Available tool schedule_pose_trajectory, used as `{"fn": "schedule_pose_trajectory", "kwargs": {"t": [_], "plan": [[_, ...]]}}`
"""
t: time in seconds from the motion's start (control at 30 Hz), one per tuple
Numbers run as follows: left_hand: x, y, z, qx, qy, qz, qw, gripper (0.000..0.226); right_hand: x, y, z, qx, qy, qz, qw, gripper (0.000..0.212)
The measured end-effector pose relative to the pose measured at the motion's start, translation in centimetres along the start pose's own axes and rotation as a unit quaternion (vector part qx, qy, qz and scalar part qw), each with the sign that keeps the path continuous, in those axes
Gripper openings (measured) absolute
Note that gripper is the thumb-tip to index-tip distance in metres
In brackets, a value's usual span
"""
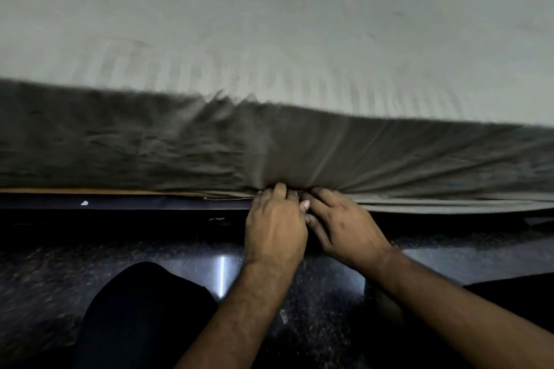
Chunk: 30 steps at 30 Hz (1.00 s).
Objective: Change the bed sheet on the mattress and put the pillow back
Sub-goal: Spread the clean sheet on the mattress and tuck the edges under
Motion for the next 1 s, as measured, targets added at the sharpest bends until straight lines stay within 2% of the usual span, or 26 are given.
{"fn": "schedule_pose_trajectory", "kwargs": {"t": [0.13,0.23,0.33,0.4,0.57,0.63,0.73,0.83,0.93,1.0], "plan": [[-0.7,-1.6,-0.4,0.025,-0.001,0.003,1.000,0.063,-0.3,-1.7,-0.4,-0.050,-0.026,-0.005,0.998,0.054],[-0.3,-2.0,-1.5,0.025,-0.023,0.026,0.999,0.057,-0.3,-2.1,-1.0,-0.077,-0.042,-0.010,0.996,0.059],[0.8,-1.0,-1.9,0.015,-0.036,0.037,0.999,0.043,0.3,-1.0,-0.9,-0.086,-0.039,0.013,0.995,0.051],[1.7,0.1,-2.8,-0.002,-0.046,0.041,0.998,0.042,0.5,-0.9,-0.6,-0.095,-0.049,0.004,0.994,0.050],[1.9,0.5,-5.0,0.006,-0.147,-0.056,0.988,0.058,-0.4,-1.0,-0.2,-0.091,-0.093,-0.026,0.991,0.052],[1.9,0.2,-4.9,0.028,-0.140,-0.041,0.989,0.056,0.4,-0.6,0.1,-0.071,-0.108,-0.036,0.991,0.053],[2.2,-0.6,-3.5,0.074,-0.081,-0.028,0.994,0.042,2.1,-0.7,-0.2,-0.044,-0.148,-0.033,0.987,0.053],[2.5,-0.6,-2.0,0.067,-0.024,-0.012,0.997,0.041,2.9,-1.1,-1.3,-0.053,-0.183,-0.019,0.981,0.042],[2.9,-0.4,-1.6,0.060,-0.025,-0.032,0.997,0.047,3.4,0.0,-0.8,-0.060,-0.133,0.024,0.989,0.035],[3.0,0.6,-1.9,0.071,-0.042,-0.064,0.995,0.050,3.3,0.9,0.5,-0.070,-0.071,0.012,0.995,0.037]]}}
Point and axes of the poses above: each hand's wrist, its own x-axis towards the middle knuckle, its own y-axis out of the back of the hand, z = x × y, the point moved 3 cm from there along x, towards the middle knuckle, and after that the axes turned 9 degrees about -z, right-handed, at the moved point
